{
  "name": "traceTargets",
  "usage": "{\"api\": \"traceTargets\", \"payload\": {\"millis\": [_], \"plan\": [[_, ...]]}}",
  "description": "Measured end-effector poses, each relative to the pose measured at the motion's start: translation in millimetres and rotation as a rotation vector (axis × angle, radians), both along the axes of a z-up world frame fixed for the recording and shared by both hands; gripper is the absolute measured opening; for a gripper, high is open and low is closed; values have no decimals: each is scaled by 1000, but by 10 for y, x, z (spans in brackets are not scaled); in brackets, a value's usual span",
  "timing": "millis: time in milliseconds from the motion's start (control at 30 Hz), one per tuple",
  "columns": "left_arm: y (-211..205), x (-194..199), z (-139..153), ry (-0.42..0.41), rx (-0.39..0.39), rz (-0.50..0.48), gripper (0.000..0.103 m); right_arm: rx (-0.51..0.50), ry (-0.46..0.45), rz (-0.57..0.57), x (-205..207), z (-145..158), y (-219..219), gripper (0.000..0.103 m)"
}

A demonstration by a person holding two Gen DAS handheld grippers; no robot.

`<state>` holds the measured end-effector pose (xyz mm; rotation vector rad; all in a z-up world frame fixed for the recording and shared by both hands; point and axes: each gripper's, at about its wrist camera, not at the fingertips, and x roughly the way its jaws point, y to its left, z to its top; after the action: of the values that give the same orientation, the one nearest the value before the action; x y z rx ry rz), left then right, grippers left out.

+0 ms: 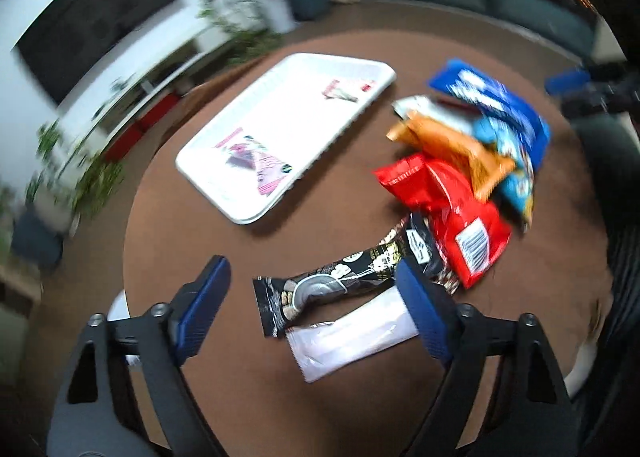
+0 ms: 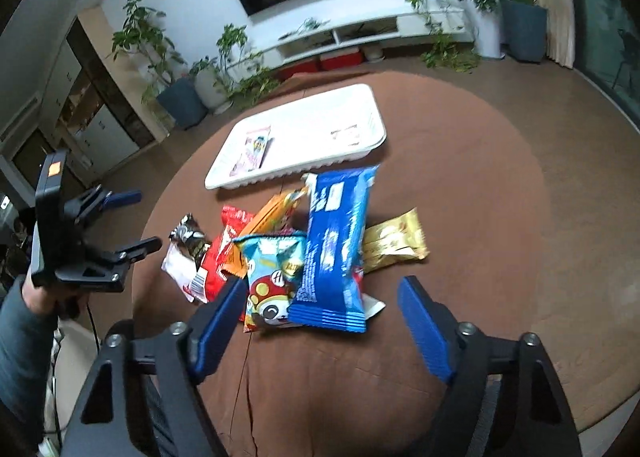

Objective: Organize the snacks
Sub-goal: 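Grasp the black sesame bar with the left tool while the right tool grasps the blue biscuit pack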

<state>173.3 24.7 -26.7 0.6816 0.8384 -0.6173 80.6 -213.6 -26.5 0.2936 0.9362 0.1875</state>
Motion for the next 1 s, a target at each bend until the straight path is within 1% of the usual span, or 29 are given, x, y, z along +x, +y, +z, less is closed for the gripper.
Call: {"api": "traceTargets", "payload": {"millis": [33, 133, 200, 233, 367, 400, 433, 467, 667, 700, 800, 900, 967, 1000], "plan": [[-38, 45, -33, 12, 22, -35, 74, 6, 5, 1, 21, -23, 7, 75], [-143, 143, -131, 18, 100, -122, 73, 17, 14, -4, 56, -75, 4, 74], [-193, 189, -189, 26, 125, -154, 73, 20, 25, -3, 70, -96, 4, 74], [-213, 242, -225, 43, 132, -172, 73, 24, 30, 0, 76, -114, -3, 74], [-264, 366, -366, 90, 164, -216, 73, 36, 50, -4, 99, -182, -49, 74], [-280, 394, -403, 96, 175, -231, 71, 39, 54, -5, 107, -190, -59, 74], [-293, 420, -440, 110, 189, -247, 65, 43, 58, -3, 118, -204, -68, 74], [-293, 440, -463, 124, 199, -260, 63, 45, 60, -2, 128, -217, -74, 74], [-297, 559, -467, 154, 229, -319, 63, 77, 93, -9, 177, -318, -129, 74], [-300, 585, -500, 173, 244, -325, 63, 79, 96, -9, 185, -330, -132, 74], [-308, 597, -592, 178, 311, -352, 63, 85, 104, -6, 209, -354, -128, 74], [-342, 693, -755, 189, 365, -353, 63, 88, 112, -3, 231, -370, -124, 74], [-365, 770, -852, 215, 371, -350, 56, 89, 113, -4, 245, -364, -124, 74], [-367, 806, -859, 225, 351, -349, 49, 87, 112, -3, 249, -358, -122, 74]]}}
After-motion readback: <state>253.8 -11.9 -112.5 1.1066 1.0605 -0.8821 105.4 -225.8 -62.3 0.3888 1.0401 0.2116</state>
